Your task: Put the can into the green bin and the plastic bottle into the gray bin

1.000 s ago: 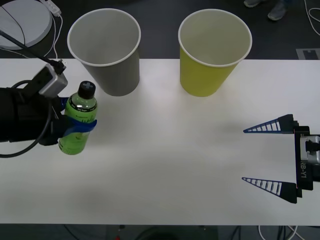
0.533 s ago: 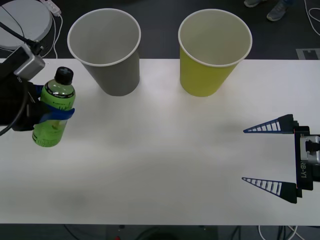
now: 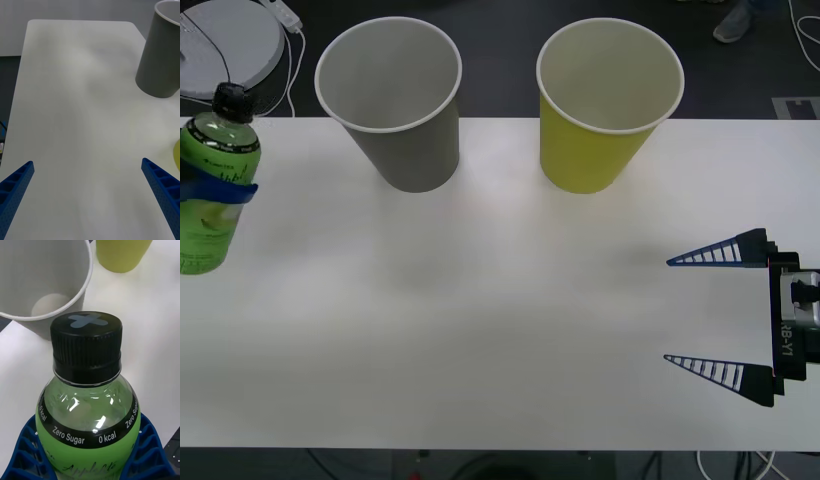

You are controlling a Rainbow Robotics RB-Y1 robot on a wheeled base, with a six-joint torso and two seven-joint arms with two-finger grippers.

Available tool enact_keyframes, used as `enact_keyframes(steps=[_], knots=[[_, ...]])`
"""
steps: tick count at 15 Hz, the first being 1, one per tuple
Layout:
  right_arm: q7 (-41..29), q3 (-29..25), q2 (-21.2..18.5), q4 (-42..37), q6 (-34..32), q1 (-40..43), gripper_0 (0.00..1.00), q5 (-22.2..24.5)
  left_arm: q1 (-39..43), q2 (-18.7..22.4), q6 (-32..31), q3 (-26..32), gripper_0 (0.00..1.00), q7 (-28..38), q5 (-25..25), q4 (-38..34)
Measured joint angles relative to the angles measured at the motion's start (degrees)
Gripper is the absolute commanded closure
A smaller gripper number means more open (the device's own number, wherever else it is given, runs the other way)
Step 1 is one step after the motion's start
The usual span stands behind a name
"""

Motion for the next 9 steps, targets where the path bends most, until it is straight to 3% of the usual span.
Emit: enact_keyframes(steps=[7, 9], knots=[[0.0, 0.0, 0.0, 0.0, 0.0, 0.0, 0.0, 0.0, -9.8, 1.2, -6.9, -0.1, 1.0, -0.1, 1.1, 7.4], [0.0, 0.0, 0.0, 0.0, 0.0, 0.0, 0.0, 0.0, -14.6, 1.2, -7.9, -3.2, 1.0, -0.1, 1.2, 9.4]])
